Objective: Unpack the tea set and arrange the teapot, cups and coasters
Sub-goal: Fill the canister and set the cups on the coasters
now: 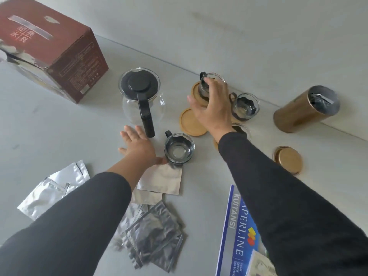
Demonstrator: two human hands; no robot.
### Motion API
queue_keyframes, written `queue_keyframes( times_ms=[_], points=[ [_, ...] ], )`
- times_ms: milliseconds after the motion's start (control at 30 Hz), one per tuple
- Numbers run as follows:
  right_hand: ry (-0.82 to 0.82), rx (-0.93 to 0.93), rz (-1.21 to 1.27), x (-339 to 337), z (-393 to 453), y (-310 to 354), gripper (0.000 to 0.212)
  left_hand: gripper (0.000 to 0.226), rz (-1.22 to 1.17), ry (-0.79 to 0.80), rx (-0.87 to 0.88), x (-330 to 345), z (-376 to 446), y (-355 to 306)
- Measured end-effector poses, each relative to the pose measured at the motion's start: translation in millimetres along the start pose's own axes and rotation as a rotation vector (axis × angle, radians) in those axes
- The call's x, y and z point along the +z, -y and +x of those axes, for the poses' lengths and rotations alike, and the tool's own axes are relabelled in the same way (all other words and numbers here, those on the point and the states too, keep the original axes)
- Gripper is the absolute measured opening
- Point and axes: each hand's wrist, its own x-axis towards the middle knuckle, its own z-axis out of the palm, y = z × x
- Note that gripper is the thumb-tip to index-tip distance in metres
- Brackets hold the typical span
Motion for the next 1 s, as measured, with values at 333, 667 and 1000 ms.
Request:
queue_keyframes(
  times_ms=[333, 667, 1000],
  points=[
    [0.307, 0.029, -0.029, 3, -117, 41, 0.069, 0.139, 0.033, -0.018, -0.008, -2, -8, -2],
    [0.199, 0.092, -0.076, -4, -98, 30, 0.072, 0.139, 0.016, -0.009, -0.002, -3, -8, -1],
    [0.279, 0.198, -0.071, -16, -46, -8, 0.083, 0.139, 0.054, 0.014, -0.023, -4, -7, -5]
  ],
)
